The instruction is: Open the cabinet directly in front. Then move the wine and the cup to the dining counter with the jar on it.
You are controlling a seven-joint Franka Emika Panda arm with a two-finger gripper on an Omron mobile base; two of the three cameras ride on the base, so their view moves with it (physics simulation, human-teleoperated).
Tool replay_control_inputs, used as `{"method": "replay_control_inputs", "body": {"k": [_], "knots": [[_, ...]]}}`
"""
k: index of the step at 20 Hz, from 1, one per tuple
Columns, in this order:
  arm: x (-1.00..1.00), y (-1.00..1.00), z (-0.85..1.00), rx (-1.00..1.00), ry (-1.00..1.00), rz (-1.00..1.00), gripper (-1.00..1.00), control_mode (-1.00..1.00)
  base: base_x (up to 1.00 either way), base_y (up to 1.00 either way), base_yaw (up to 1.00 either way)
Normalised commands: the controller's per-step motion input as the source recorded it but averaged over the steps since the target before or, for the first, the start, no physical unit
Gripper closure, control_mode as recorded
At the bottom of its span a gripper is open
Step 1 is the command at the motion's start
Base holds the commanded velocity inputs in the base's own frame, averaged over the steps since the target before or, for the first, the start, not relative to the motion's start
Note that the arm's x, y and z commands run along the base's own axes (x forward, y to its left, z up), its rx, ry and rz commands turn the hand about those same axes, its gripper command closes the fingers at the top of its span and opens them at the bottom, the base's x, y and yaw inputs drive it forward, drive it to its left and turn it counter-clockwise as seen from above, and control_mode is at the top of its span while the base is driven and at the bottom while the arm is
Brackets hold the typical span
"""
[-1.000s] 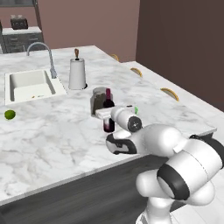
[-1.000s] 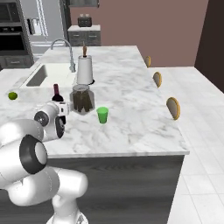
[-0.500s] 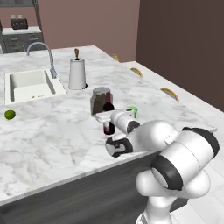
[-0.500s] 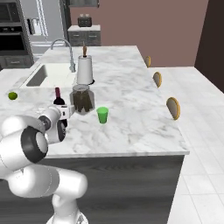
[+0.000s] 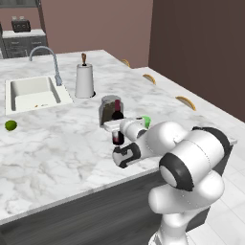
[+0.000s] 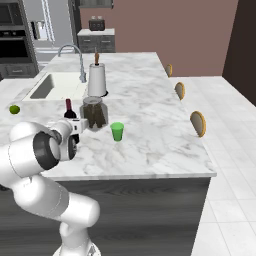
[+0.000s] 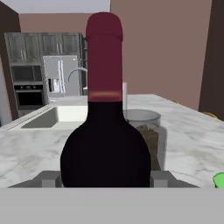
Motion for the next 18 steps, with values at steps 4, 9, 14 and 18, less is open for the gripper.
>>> {"method": "replay_control_inputs", "body": {"k": [4, 9, 14, 18], "knots": [[0.19, 0.0, -0.1, 0.0, -0.02, 0.0, 1.0, -1.0, 0.0, 0.0, 0.0], [0.1, 0.01, -0.19, 0.0, -0.03, 0.0, 1.0, -1.0, 0.0, 0.0, 0.0], [0.01, 0.0, -0.33, -0.02, -0.01, 0.0, 1.0, -1.0, 0.0, 0.0, 0.0], [0.01, 0.0, -0.37, -0.03, 0.0, 0.0, 1.0, -1.0, 0.0, 0.0, 0.0]]}}
